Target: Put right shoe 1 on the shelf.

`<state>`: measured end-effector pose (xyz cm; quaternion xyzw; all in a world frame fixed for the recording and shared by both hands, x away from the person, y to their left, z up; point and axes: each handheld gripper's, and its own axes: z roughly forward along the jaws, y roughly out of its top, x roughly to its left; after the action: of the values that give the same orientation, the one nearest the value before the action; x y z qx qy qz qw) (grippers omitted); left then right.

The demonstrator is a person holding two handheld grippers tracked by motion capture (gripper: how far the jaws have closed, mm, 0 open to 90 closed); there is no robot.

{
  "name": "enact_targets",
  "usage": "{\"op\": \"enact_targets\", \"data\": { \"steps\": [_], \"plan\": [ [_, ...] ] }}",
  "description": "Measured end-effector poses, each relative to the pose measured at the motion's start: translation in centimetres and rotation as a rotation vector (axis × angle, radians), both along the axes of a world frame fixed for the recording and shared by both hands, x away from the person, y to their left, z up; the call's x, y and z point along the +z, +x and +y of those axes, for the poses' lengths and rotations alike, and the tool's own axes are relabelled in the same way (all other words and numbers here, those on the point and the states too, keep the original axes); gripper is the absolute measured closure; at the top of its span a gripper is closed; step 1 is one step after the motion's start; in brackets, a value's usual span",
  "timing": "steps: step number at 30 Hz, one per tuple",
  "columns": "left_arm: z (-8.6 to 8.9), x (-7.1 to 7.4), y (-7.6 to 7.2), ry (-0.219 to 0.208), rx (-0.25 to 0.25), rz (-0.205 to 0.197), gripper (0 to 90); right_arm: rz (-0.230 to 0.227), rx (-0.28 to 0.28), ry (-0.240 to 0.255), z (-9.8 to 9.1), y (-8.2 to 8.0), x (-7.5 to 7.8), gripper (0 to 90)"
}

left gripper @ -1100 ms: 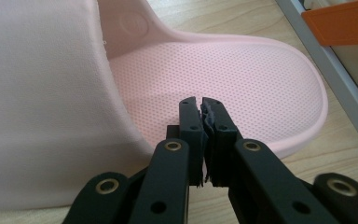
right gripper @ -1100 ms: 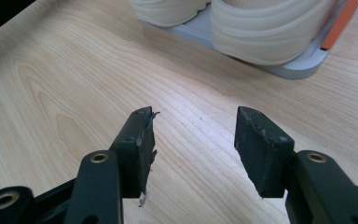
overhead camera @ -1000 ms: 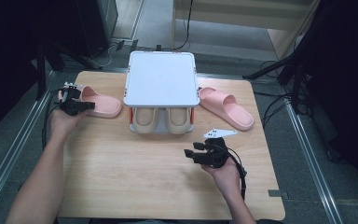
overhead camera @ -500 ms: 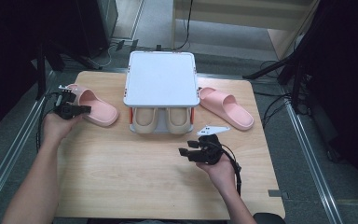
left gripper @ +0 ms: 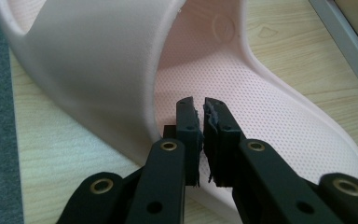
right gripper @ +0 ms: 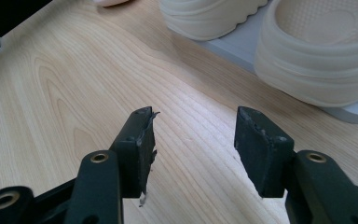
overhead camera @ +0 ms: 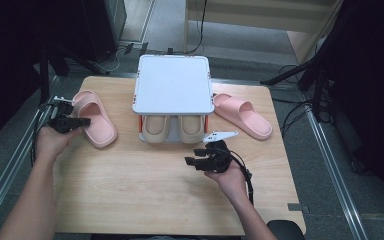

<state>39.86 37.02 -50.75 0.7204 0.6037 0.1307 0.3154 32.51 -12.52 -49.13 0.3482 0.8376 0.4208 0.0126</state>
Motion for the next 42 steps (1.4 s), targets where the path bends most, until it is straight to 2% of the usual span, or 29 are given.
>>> {"op": "enact_targets", "data": {
  "steps": [8, 11, 13, 14, 15, 16, 20, 23, 27, 28, 29, 31, 32, 34, 38, 40, 42],
  "plan": [
    [0.3, 0.1, -0.5, -0.009, -0.002, 0.008, 81.8, 0.002, 0.011, 0.001, 0.5, 0.2, 0.0, 48.1],
    [0.0, 0.7, -0.7, -0.002, -0.013, 0.001, 73.3, 0.003, 0.019, 0.0, 0.6, 0.3, 0.0, 48.1],
    [-0.2, 1.7, -0.9, 0.001, 0.002, -0.001, 66.5, 0.003, 0.02, 0.002, 0.6, 0.3, 0.0, 48.1],
    [-0.2, 1.7, -0.9, 0.001, 0.002, -0.001, 63.7, 0.003, 0.02, 0.002, 0.6, 0.3, 0.0, 48.1],
    [-0.2, 2.2, -1.0, 0.0, 0.007, -0.004, 63.7, 0.003, 0.019, 0.002, 0.6, 0.3, 0.0, 48.1],
    [-0.2, 2.6, -1.1, -0.003, 0.01, -0.008, 58.7, 0.002, 0.019, 0.004, 0.6, 0.3, 0.1, 48.1],
    [0.1, 4.0, -1.7, -0.011, 0.034, -0.041, 54.0, 0.003, 0.016, 0.005, 0.5, 0.3, 0.1, 48.1],
    [0.4, 4.2, -1.9, -0.009, 0.042, -0.058, 49.3, 0.003, 0.019, 0.004, 0.5, 0.3, 0.1, 48.1],
    [1.0, 3.2, -1.6, 0.009, 0.059, -0.03, 45.4, 0.004, 0.018, -0.001, 0.6, 0.3, 0.1, 48.1],
    [1.2, 2.4, -1.4, 0.018, 0.074, -0.013, 45.0, 0.004, 0.018, -0.002, 0.6, 0.3, 0.0, 48.1],
    [1.2, 2.4, -1.4, 0.018, 0.074, -0.013, 44.9, 0.003, 0.019, -0.002, 0.6, 0.3, 0.0, 48.1],
    [1.6, 1.3, -1.0, 0.012, 0.11, 0.005, 44.5, 0.011, 0.013, -0.006, 0.6, 0.2, 0.0, 48.1],
    [1.6, 1.3, -1.0, 0.012, 0.11, 0.005, 44.2, 0.011, 0.013, -0.006, 0.6, 0.2, 0.0, 48.1],
    [2.0, 0.5, -0.6, 0.008, 0.142, 0.02, 43.8, 0.007, 0.011, -0.011, 0.4, 0.2, 0.0, 48.1],
    [2.4, 0.0, -0.2, -0.007, 0.161, 0.022, 43.8, 0.005, -0.001, -0.009, 0.0, -0.1, 0.0, 48.1],
    [2.4, -0.2, 0.1, 0.016, 0.182, 0.008, 44.9, 0.009, -0.017, -0.009, -0.4, -0.3, 0.0, 48.1],
    [2.4, -0.3, 0.3, 0.011, 0.185, 0.001, 45.5, 0.004, -0.024, -0.006, -0.7, -0.4, 0.0, 48.2]
  ]
}}
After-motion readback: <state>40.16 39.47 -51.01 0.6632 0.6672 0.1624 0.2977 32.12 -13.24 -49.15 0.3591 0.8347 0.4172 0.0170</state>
